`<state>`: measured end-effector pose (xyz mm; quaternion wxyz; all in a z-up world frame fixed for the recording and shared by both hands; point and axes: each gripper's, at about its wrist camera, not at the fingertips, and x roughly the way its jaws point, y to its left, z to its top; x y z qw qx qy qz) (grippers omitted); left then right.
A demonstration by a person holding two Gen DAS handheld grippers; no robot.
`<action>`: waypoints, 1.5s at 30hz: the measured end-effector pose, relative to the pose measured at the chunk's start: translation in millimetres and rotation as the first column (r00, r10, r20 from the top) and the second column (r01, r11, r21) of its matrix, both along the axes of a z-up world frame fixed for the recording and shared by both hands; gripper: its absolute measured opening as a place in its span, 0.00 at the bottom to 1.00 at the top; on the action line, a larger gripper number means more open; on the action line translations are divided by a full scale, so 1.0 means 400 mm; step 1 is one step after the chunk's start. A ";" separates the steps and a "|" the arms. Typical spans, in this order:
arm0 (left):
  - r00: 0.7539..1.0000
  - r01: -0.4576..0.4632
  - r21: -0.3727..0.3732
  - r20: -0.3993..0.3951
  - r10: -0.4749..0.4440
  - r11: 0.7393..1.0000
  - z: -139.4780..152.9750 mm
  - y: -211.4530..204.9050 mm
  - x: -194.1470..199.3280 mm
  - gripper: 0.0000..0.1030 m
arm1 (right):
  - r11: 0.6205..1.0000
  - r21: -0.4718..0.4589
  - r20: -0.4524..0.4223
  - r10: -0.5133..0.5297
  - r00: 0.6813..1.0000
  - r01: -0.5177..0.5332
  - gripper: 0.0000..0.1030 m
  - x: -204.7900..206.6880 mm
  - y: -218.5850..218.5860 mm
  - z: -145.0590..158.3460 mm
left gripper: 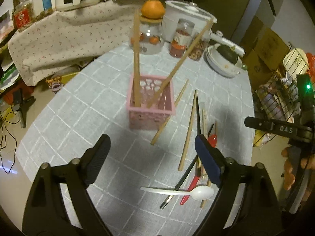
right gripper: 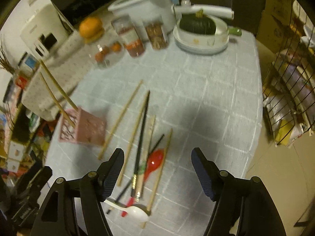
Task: Organize utensils
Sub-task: 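Grasp a wooden chopstick from the table with the right tool, then grasp a wooden chopstick with the left tool while the right tool holds its chopstick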
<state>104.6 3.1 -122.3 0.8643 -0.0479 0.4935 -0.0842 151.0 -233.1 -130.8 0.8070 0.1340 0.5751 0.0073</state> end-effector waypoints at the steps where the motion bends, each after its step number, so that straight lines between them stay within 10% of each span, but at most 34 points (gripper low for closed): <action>1: 1.000 0.004 0.011 -0.005 -0.004 1.000 -0.006 -0.004 0.001 0.85 | 1.000 -0.016 -0.009 -0.003 1.000 0.003 0.70 0.004 -0.001 -0.013; 6: 0.999 0.034 0.034 -0.043 -0.033 0.999 -0.035 -0.020 0.013 0.85 | 0.998 -0.059 -0.048 -0.033 0.998 0.030 0.69 0.031 -0.013 -0.084; 11: 0.997 0.069 0.048 -0.040 -0.067 0.996 -0.039 -0.027 0.008 0.85 | 0.997 -0.072 -0.102 0.001 0.995 -0.009 0.40 0.061 0.007 -0.159; 22: 0.990 0.142 0.082 0.014 -0.144 0.986 -0.024 -0.038 -0.019 0.85 | 0.999 -0.048 -0.152 0.013 0.988 -0.020 0.19 0.095 0.040 -0.251; 34: 0.973 0.225 0.053 0.036 -0.227 0.973 0.002 -0.102 -0.046 0.75 | 0.999 -0.046 -0.066 0.026 0.997 -0.029 0.05 0.067 -0.009 -0.181; 45: 0.934 0.353 -0.002 -0.052 -0.353 0.936 -0.043 -0.302 -0.012 0.43 | 0.997 0.068 0.053 0.036 0.998 -0.039 0.05 -0.034 -0.108 -0.040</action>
